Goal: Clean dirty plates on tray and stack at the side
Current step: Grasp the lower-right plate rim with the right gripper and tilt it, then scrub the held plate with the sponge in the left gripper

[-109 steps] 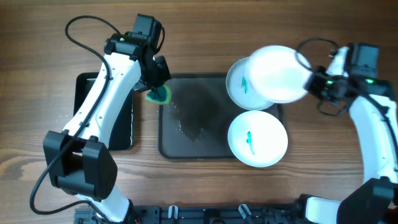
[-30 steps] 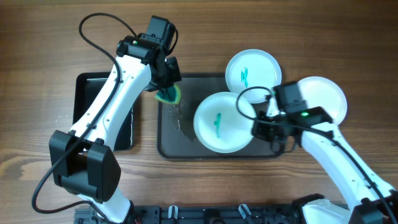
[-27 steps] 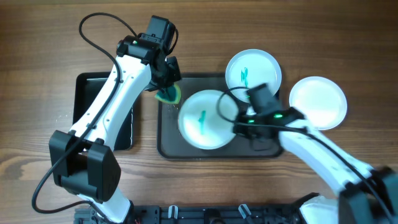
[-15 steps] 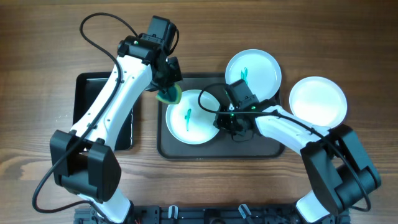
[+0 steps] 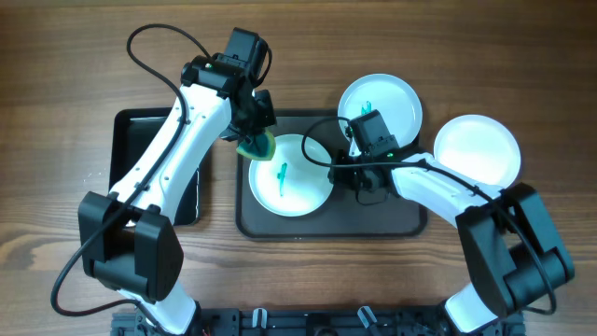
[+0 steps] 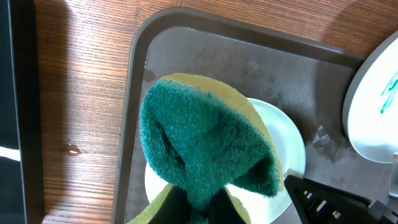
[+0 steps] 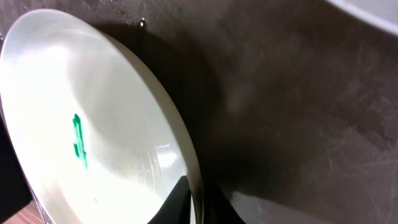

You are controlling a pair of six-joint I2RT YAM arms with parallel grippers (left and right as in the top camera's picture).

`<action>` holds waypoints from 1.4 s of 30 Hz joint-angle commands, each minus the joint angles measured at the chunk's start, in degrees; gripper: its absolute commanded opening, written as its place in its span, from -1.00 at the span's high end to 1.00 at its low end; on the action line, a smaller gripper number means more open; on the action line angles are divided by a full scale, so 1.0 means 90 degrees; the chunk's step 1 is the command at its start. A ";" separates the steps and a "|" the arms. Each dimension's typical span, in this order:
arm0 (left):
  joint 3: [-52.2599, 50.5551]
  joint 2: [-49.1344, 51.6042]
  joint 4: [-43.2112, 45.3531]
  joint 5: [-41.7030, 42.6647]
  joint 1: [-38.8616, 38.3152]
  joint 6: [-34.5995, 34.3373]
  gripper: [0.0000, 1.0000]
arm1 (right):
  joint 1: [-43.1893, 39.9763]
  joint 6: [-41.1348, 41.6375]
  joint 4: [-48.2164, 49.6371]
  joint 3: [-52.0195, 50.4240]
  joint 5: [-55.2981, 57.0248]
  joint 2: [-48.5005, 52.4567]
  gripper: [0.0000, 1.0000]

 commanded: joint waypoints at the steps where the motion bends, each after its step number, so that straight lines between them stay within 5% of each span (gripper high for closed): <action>1: -0.0036 0.0063 0.0027 0.0124 -0.0029 0.0131 0.92 | 0.0012 -0.0083 0.0109 0.0092 0.0085 0.0296 0.83; 26: -0.1496 0.0199 0.1214 0.0622 -0.0279 0.0651 0.92 | 0.0007 -0.0039 0.0187 0.0095 -0.0112 0.0427 0.91; 36: -0.1501 0.1834 0.1642 0.0641 -0.0289 0.0648 0.92 | 0.0007 -0.0044 0.0189 0.0100 -0.0134 0.0427 0.91; 38: -0.1501 0.2081 0.1574 0.1409 -0.0376 0.0874 0.92 | 0.0007 -0.0046 0.0189 0.0100 -0.0141 0.0427 0.91; 42: -0.1501 0.2086 0.1649 0.4741 -0.0746 0.3500 0.92 | 0.0007 -0.0041 0.0199 0.0100 -0.0158 0.0427 0.91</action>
